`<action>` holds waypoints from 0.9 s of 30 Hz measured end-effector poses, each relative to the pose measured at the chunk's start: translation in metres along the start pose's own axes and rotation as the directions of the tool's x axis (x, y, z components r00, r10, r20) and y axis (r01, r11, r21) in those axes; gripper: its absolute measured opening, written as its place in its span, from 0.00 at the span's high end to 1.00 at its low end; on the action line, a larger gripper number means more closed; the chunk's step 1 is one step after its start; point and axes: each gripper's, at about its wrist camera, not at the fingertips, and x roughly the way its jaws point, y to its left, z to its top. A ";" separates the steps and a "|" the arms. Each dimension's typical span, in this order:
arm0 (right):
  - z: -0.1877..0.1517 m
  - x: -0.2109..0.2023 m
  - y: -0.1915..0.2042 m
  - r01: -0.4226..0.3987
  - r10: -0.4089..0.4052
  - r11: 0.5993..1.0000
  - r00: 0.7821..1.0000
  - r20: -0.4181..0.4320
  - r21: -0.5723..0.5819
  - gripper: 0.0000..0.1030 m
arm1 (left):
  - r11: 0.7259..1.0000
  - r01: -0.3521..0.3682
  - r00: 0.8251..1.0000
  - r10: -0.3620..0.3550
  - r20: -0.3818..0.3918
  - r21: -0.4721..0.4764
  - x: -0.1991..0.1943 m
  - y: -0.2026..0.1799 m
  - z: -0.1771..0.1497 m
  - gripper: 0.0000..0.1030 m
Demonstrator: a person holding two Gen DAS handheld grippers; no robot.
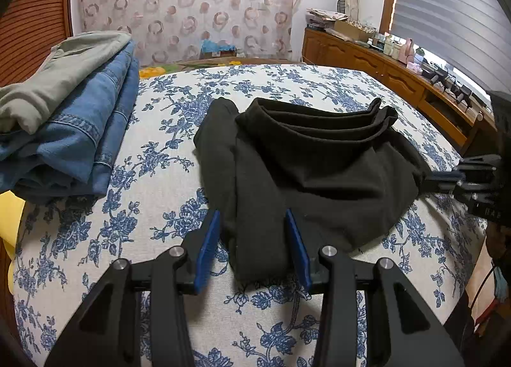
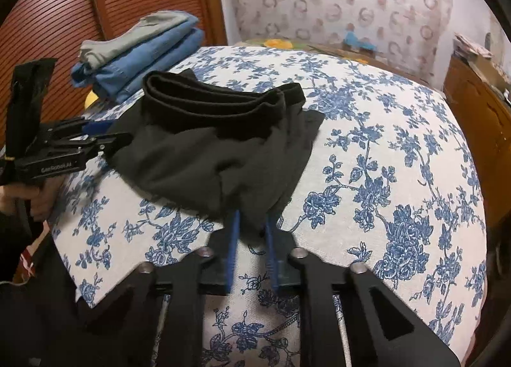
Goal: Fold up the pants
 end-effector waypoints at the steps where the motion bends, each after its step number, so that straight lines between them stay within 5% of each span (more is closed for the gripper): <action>1: 0.000 -0.003 -0.001 0.016 -0.016 1.000 1.000 0.009 -0.003 0.96 | 1.000 -0.001 1.000 0.001 0.000 0.001 0.000 0.000 0.000 0.60; 6: 0.005 -0.015 -0.009 0.098 -0.098 0.995 0.994 0.051 -0.004 0.98 | 1.000 -0.005 1.000 0.005 -0.001 0.003 0.001 0.001 0.000 0.59; 13: 0.001 -0.010 -0.009 0.052 -0.054 0.998 0.998 0.046 0.031 0.97 | 1.000 -0.003 1.000 0.003 -0.001 0.001 0.000 0.002 0.000 0.59; 16: -0.001 -0.015 -0.010 0.053 -0.056 0.997 0.996 0.064 0.056 0.89 | 1.000 0.020 1.000 -0.021 0.003 0.008 0.000 0.001 0.000 0.69; 21: 0.005 -0.029 -0.017 0.036 -0.050 0.992 0.992 0.114 0.122 0.60 | 1.000 0.014 1.000 -0.014 0.011 0.013 -0.001 0.000 0.000 0.76; 27: 0.012 -0.006 -0.013 0.013 -0.023 0.990 0.997 0.067 0.139 0.56 | 1.000 0.019 1.000 -0.019 0.012 0.013 -0.001 -0.001 0.000 0.85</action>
